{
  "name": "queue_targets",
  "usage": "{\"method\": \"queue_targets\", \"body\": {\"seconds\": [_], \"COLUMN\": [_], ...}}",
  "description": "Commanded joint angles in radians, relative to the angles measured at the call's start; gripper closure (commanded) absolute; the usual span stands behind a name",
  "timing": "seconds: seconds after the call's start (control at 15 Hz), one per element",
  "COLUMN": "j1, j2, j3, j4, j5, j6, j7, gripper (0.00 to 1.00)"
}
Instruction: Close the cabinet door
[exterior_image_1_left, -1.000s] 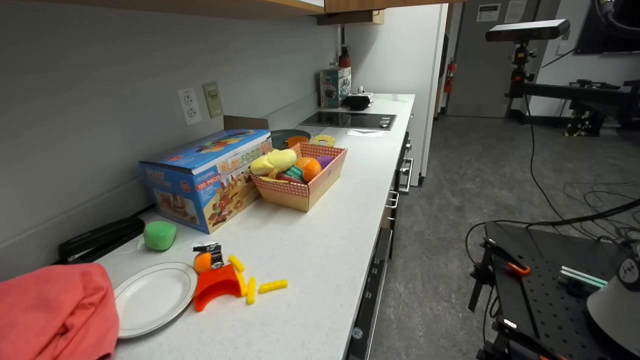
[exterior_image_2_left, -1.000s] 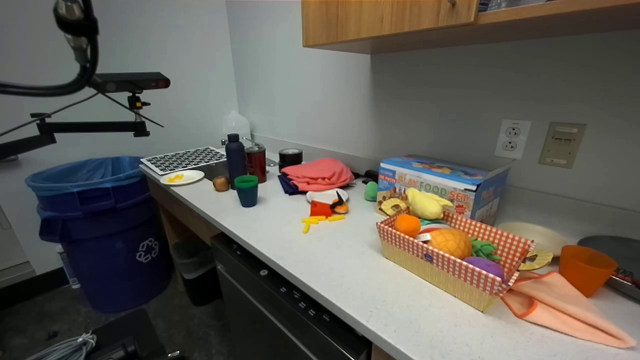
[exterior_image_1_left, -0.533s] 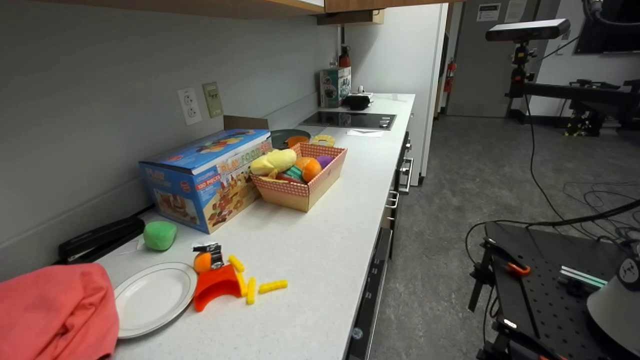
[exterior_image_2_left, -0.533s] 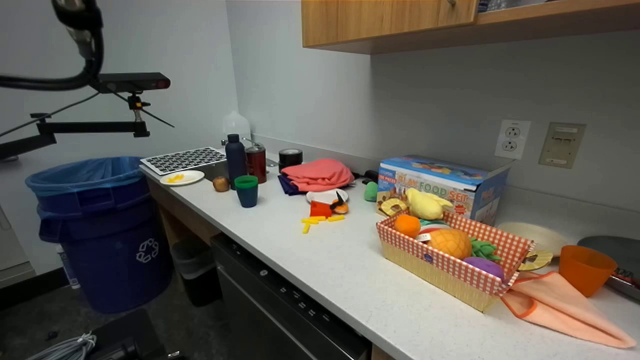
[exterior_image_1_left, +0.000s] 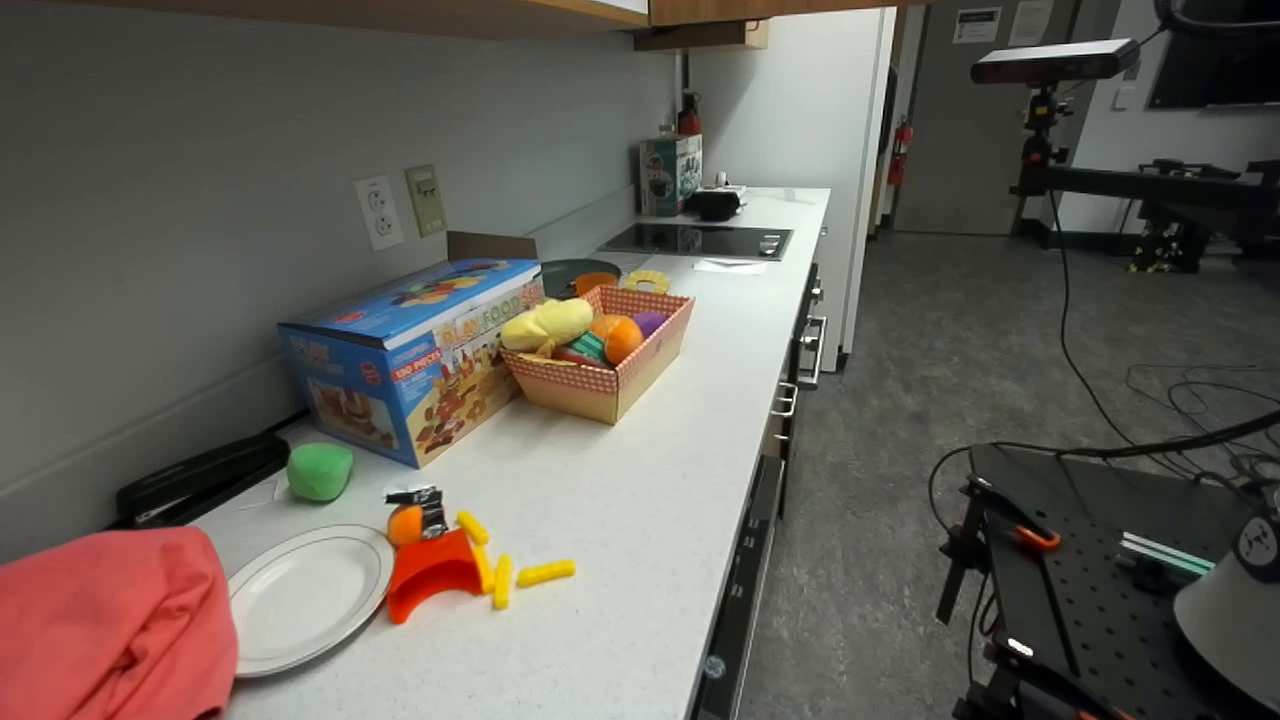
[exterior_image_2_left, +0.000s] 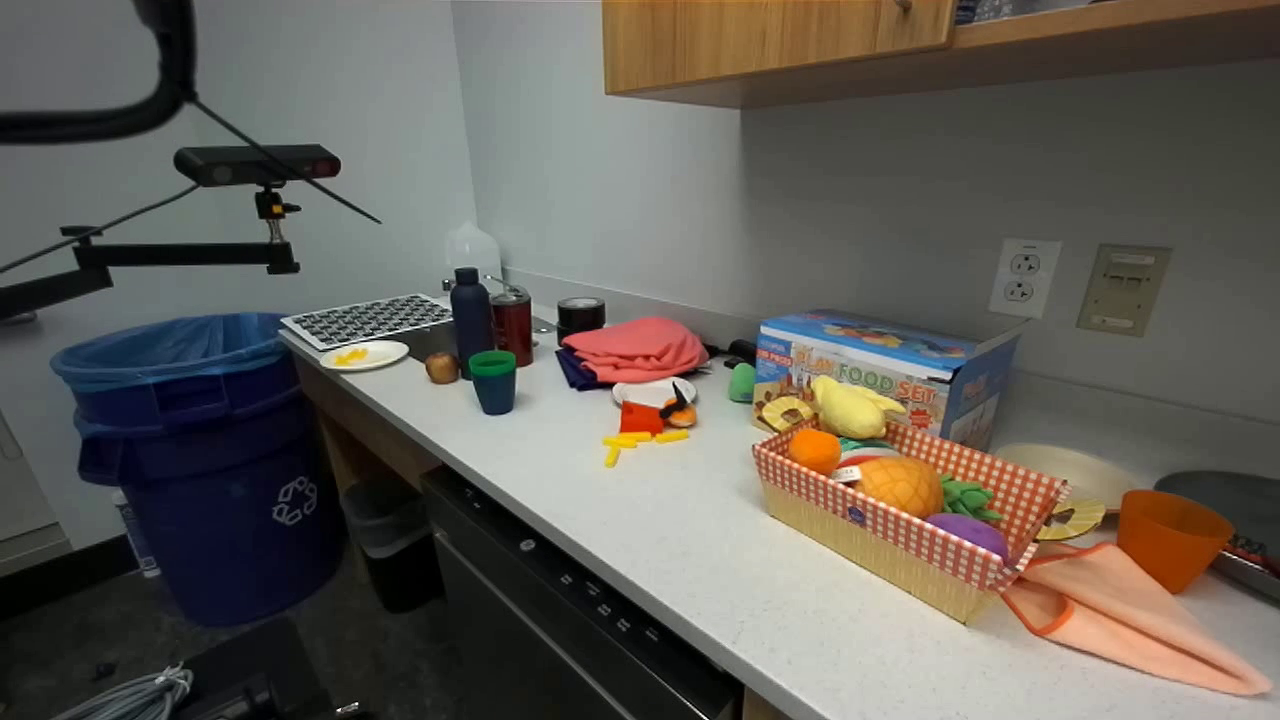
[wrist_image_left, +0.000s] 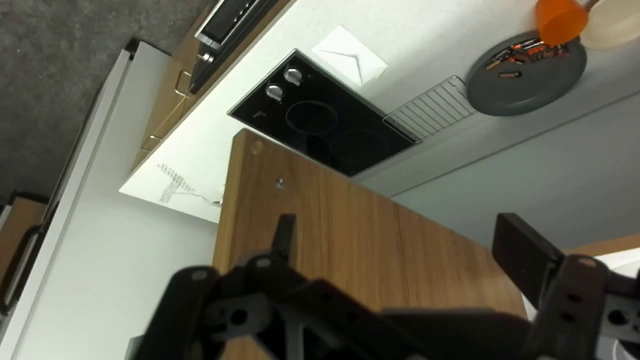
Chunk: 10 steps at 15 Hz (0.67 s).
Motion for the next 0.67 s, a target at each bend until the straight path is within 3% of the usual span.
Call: {"method": "queue_targets", "body": {"seconds": [0.0, 0.07, 0.6], "j1": [0.013, 0.002, -0.004], "j2": [0.089, 0.034, 0.081], "j3": [-0.049, -0.022, -0.033], "j4": [0.127, 0.045, 0.097], "j5": [0.024, 0.002, -0.008], "j6": [-0.025, -0.003, -0.004], "j7": [-0.093, -0.053, -0.068], "gripper": [0.00, 0.00, 0.00]}}
